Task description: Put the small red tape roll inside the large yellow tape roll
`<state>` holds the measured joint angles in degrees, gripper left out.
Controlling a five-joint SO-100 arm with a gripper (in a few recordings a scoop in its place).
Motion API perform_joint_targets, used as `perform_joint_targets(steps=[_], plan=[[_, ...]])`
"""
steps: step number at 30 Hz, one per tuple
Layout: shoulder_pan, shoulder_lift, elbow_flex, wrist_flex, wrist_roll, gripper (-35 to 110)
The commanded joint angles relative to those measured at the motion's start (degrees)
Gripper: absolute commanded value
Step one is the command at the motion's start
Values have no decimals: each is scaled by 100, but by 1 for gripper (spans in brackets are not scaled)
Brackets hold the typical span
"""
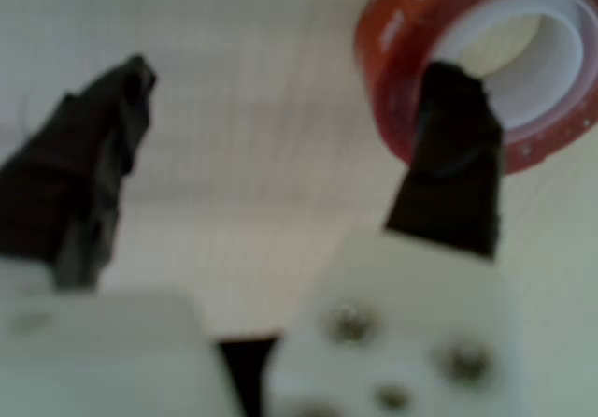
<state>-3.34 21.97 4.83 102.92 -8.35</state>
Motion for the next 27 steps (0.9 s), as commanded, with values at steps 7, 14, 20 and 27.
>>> perform_joint_targets(steps=[7, 14, 20, 27], plan=[[105, 694, 466, 62, -229, 5], [9, 1521, 1310, 70, -264, 4], [70, 2540, 1802, 70, -264, 19], [79, 3507, 2382, 70, -281, 25]])
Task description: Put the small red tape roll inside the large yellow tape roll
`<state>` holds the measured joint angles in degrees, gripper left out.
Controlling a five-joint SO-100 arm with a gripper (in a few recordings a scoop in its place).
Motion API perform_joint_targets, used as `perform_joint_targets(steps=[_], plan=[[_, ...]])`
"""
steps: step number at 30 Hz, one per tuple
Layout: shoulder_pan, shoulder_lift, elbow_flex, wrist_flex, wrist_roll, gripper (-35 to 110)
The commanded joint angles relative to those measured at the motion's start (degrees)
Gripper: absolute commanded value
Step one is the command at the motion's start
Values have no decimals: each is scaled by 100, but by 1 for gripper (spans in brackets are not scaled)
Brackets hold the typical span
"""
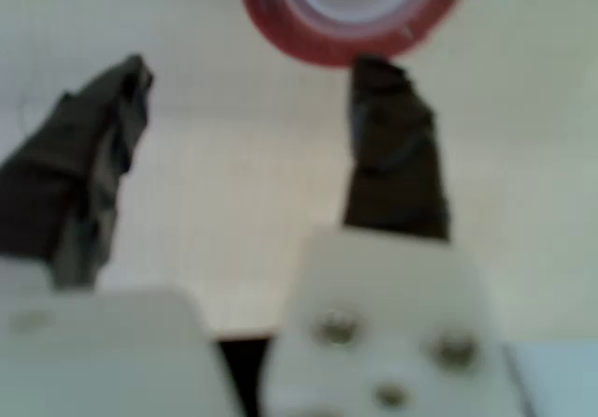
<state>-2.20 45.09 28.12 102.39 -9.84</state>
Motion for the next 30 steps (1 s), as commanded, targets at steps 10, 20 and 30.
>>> perform_joint_targets(steps=[10, 20, 30], plan=[[-35, 62, -800, 123, -132, 26], [-141, -1327, -1925, 123, -132, 29], [-97, -1591, -2030, 123, -132, 28]])
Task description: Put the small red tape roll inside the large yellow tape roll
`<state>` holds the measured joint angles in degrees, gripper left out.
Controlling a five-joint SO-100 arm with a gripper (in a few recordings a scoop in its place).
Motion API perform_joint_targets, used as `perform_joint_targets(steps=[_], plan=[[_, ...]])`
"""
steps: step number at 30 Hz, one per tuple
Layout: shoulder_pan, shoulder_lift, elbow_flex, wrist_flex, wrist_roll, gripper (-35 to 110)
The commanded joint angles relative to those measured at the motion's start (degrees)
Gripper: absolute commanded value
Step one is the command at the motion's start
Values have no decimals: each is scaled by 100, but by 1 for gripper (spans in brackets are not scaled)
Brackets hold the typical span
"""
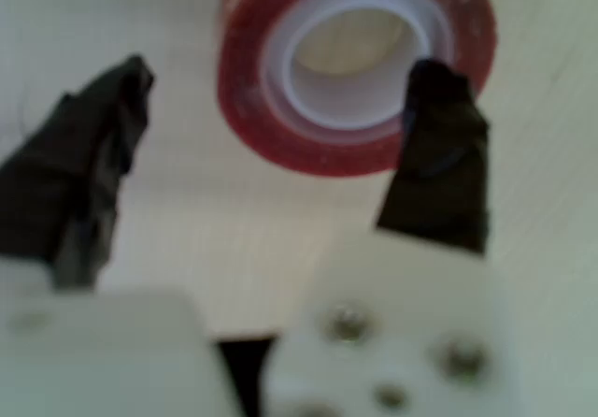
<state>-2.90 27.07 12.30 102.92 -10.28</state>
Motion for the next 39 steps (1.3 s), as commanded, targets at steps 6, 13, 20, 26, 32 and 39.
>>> perform_joint_targets(steps=[6, 13, 20, 26, 32, 39], plan=[[26, -272, -721, 70, -88, 28], [62, -439, -861, 70, -88, 16], [26, -431, -870, 70, -44, 1], [88, -35, -844, 70, 26, 0], [316, 264, -2004, 70, 176, 0], [290, 1644, -2610, -519, 448, 0]])
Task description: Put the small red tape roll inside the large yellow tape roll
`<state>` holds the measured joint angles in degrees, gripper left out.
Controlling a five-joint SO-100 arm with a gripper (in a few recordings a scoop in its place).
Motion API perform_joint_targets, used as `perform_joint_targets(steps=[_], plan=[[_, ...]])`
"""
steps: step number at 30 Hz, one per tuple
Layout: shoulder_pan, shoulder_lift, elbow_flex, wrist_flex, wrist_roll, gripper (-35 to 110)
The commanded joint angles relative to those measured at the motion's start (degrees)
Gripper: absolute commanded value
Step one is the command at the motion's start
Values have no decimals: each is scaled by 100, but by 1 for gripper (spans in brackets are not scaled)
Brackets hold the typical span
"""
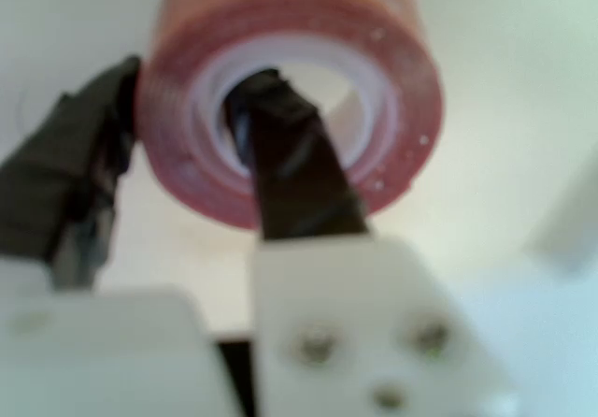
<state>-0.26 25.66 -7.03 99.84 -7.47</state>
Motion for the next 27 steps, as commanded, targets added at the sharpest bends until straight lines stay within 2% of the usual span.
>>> perform_joint_targets(steps=[1, 10, 27], plan=[[-26, 1960, -677, -299, 220, 0], [-984, 2479, -668, -598, 1046, 0], [-1397, 387, -677, -2153, 1371, 0]])
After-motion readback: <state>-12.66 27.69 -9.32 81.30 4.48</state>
